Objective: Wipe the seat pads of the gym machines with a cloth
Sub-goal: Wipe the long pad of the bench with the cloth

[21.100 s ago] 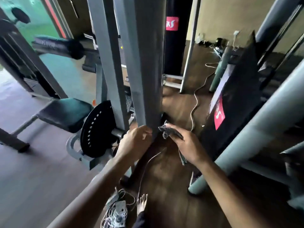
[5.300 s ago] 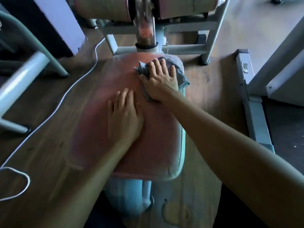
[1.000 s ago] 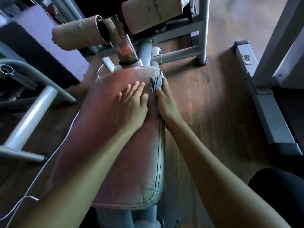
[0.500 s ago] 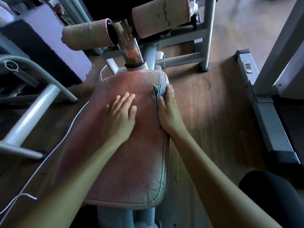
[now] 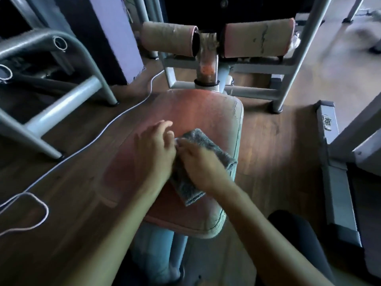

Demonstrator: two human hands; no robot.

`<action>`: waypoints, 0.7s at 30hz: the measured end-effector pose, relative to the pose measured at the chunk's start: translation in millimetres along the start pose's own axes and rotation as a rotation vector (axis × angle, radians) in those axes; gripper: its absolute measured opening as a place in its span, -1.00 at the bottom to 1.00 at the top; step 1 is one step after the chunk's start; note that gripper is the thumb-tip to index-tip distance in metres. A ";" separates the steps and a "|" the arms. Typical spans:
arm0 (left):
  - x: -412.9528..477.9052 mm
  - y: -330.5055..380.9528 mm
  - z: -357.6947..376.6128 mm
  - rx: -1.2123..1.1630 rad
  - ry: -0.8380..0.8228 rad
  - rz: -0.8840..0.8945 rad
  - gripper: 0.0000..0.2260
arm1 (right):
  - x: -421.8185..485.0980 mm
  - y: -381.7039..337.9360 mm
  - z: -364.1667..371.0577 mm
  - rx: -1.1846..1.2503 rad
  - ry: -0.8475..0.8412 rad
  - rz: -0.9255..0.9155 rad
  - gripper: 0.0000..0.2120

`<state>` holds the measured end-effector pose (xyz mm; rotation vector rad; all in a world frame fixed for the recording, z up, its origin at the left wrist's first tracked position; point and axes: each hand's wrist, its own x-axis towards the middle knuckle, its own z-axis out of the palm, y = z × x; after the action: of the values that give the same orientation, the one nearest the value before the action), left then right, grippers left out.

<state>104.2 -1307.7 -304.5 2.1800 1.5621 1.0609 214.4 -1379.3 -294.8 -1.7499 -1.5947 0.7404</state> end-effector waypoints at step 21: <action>-107.4 -34.0 -16.1 0.348 0.148 -0.344 -0.41 | 22.1 -12.2 29.0 -0.074 0.001 -0.143 -0.70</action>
<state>52.0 -1394.2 -357.0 1.9543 2.2342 0.9118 186.6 -1354.1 -303.2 -1.6661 -1.7458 0.6196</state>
